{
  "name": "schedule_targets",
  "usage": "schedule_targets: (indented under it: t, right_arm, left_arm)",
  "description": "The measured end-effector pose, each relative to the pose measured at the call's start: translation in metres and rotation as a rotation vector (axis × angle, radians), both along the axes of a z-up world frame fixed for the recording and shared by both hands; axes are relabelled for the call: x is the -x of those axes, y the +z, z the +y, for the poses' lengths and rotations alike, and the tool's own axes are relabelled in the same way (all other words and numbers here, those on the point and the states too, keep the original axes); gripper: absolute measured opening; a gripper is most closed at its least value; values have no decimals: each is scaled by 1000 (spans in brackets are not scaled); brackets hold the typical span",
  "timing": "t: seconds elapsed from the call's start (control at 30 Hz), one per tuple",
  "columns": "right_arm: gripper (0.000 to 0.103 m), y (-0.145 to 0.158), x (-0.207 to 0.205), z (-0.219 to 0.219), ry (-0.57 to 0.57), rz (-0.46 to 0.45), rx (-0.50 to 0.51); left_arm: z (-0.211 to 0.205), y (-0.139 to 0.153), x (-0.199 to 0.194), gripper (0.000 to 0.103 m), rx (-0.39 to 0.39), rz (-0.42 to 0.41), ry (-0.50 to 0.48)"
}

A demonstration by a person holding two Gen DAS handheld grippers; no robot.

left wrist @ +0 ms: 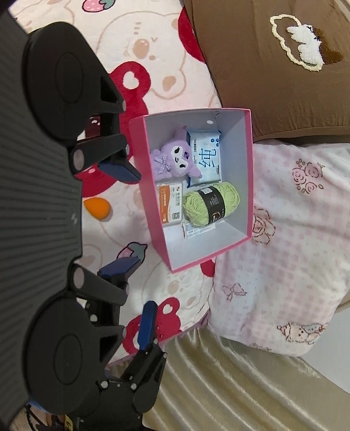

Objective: Organize objects
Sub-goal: 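Open the left tool and withdraw it up from the pink box, then move the open left tool down toward the orange sponge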

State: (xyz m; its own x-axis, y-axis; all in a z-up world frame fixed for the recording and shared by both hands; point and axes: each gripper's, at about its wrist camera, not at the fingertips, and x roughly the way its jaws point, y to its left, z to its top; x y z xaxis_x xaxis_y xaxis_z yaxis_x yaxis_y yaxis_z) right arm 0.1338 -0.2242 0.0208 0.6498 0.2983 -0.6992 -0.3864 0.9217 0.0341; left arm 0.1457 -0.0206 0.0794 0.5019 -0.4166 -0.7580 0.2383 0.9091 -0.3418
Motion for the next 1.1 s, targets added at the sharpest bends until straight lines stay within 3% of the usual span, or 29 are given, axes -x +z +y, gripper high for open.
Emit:
schedule_targets:
  t: [0.2,0.33,0.4,0.5,0.97,1.1]
  right_arm:
    - [74,4,18,9,26,14,26]
    - [78,0,27,11,27,29,26]
    - [89,-6,29,10,5,44,10]
    - [89,-16,30,6,-21,71,-35]
    - [89,-58,32,8,-91,169,-161]
    - [89,-66,35,9,-95,183,-153]
  left_arm:
    - [1,-6,14,65,31,32,-39]
    - [8,-13,17,66,26,32,-8]
    - [12,-18,16,68,3,27,17]
    - [14,-26,17,72,-22,25,4]
    - [16,-67,32,88,-6,95,-9]
    - [11,-76,38,89,-70,86,-36]
